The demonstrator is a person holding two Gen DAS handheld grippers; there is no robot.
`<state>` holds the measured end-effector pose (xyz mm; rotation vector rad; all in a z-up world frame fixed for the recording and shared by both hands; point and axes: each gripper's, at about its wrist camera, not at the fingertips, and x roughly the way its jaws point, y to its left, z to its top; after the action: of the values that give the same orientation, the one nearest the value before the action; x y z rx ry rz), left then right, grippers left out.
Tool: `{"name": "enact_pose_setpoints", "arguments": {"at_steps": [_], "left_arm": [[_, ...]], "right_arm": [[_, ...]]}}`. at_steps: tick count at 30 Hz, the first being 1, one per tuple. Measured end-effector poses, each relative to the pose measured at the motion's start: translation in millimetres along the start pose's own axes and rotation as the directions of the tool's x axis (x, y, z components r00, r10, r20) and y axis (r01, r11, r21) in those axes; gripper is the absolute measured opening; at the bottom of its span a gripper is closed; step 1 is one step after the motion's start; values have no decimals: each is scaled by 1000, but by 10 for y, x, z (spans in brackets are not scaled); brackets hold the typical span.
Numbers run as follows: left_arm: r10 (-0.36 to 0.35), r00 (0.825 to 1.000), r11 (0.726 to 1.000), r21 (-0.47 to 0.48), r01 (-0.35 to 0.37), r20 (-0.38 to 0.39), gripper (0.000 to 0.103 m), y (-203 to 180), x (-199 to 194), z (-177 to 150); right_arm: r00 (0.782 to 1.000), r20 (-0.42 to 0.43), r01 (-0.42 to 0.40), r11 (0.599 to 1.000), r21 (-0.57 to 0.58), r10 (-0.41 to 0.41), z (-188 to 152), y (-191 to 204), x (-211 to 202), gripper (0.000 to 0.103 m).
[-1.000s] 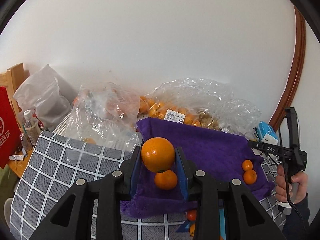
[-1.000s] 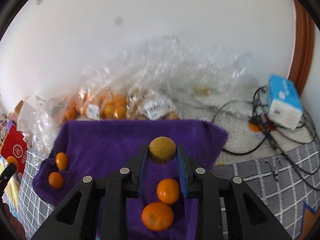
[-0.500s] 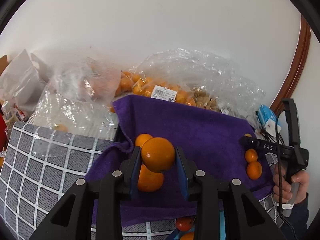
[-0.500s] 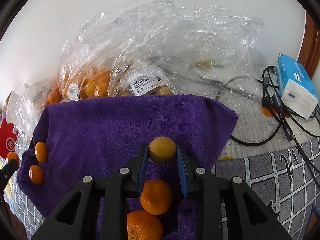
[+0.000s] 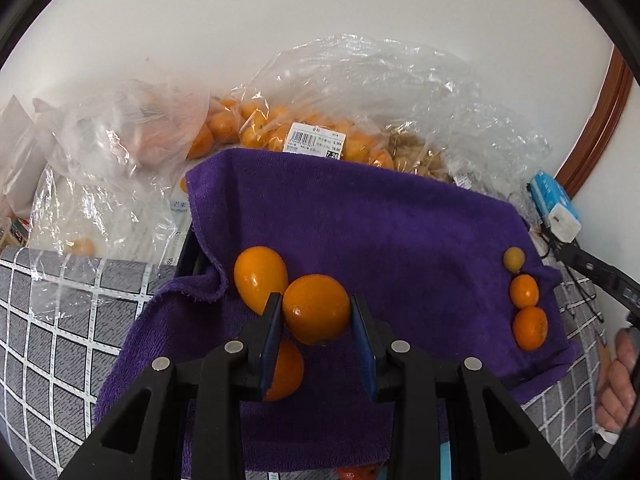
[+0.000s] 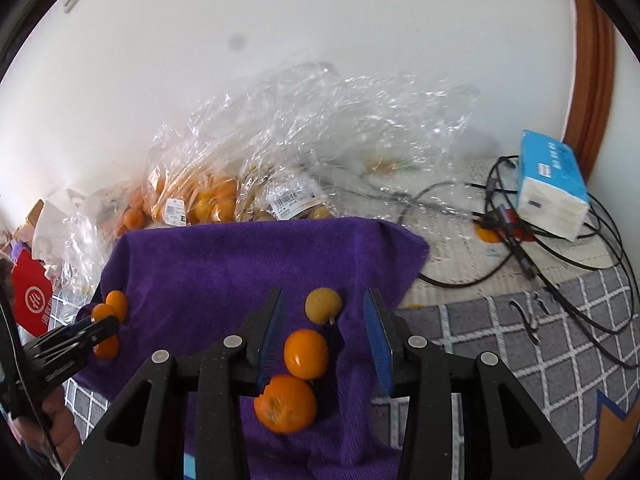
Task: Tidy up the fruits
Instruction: 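Lower both fruits onto the towel and open both tools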
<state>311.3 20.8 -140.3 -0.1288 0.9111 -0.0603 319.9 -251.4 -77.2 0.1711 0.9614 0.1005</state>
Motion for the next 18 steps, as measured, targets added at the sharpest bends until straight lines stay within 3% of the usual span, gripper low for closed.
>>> {"name": "enact_pose_setpoints", "arguments": {"at_steps": [11, 18], "left_arm": [[40, 999, 998, 40, -40, 2, 32, -61, -33, -24], [34, 996, 999, 37, -37, 80, 42, 65, -534, -133]], "right_arm": [[999, 22, 42, 999, -29, -42, -323, 71, -269, 40], [997, 40, 69, 997, -39, -68, -575, 257, -533, 40]]}}
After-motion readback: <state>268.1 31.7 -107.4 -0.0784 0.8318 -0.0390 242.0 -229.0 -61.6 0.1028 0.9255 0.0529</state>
